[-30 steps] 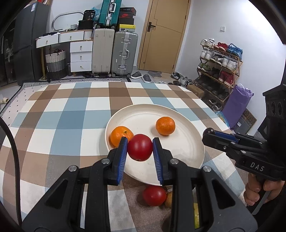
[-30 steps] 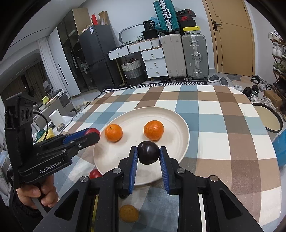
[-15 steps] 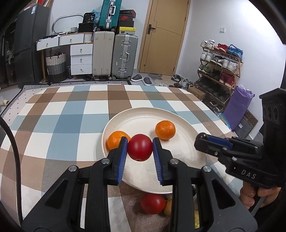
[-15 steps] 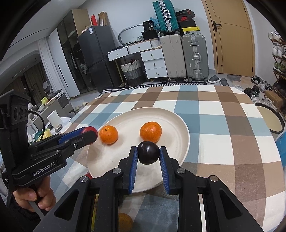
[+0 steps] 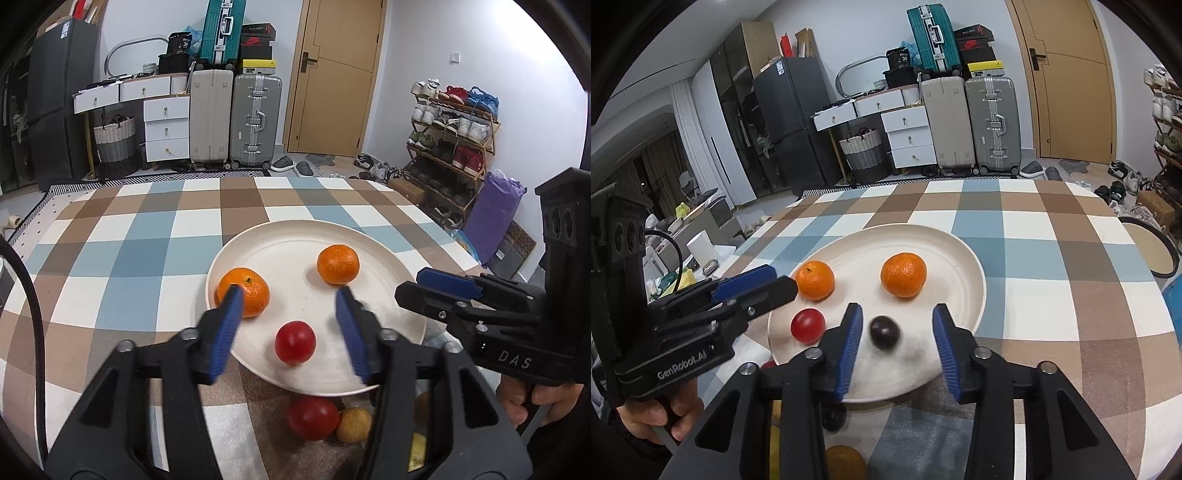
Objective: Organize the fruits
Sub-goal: 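Open both tools to release tomato and plum onto the plate, then withdraw both tools from the plate and move toward the remaining fruits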
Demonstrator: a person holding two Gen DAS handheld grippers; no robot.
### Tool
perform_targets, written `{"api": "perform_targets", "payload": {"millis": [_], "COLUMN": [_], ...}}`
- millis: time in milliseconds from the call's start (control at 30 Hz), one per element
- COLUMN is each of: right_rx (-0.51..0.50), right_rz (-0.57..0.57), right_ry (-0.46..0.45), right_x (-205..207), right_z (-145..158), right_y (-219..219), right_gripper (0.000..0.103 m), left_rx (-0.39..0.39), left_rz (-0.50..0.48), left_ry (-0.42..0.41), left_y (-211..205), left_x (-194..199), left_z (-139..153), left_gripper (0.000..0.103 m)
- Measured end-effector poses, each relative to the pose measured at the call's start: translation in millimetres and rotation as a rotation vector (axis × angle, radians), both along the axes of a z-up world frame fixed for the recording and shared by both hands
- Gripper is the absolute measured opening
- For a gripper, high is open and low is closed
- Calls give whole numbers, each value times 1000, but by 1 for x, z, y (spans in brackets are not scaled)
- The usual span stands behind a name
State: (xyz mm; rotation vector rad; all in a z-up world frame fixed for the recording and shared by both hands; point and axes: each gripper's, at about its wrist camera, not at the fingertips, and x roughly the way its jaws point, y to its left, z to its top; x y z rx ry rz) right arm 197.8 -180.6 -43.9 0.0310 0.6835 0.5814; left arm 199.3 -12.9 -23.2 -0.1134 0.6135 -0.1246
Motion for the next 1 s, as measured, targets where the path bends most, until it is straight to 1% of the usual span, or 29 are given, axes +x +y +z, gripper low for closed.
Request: {"api": "perform_targets", "payload": {"millis": [33,67,100,167,233,267,333,433,533,700,800,933,1000], "right_rx": [0,-1,-5,-10,-4,4,11,23,35,8,15,4,-4], "right_rz": [-1,-1,0,-4,1,5,6,-2,11,24,18,10,3], "right_ry": [-2,-5,-7,-12,-19,-22,-26,-29,-16,-21,-28,-18,-14], "right_x": [-1,-2,-3,-4,-7,-9,-13,-20,-25,-35,-40,-42,-45], "right_z": [0,1,1,1,2,3,4,6,4,2,3,1,1], "right_y": [-1,-2,-2,-4,-6,-8,-11,-15,-18,-17,-19,-20,-21], "right_gripper": [49,51,53,62,74,77,91,97,102,103,103,103,103], "left_rx": [-3,-6,-17,-37,-46,-46,-47,-45,-22,-43,-32,-31,-18], "left_rz": [0,3,3,-3,3,10,17,33,42,42,46,33,29], "left_ry": [-2,-3,-8,-12,-12,-20,-36,-40,-42,-35,-37,-17,-17], "left_y": [1,2,5,8,11,13,16,21,22,29,29,27,23], "left_x": [-2,-4,-7,-13,-18,-22,-30,-38,-47,-65,-75,-80,-83], "left_z": [1,1,2,3,5,7,9,11,12,9,7,3,2], "left_gripper": [74,81,85,89,102,102,102,102,102,102,102,102,102]}}
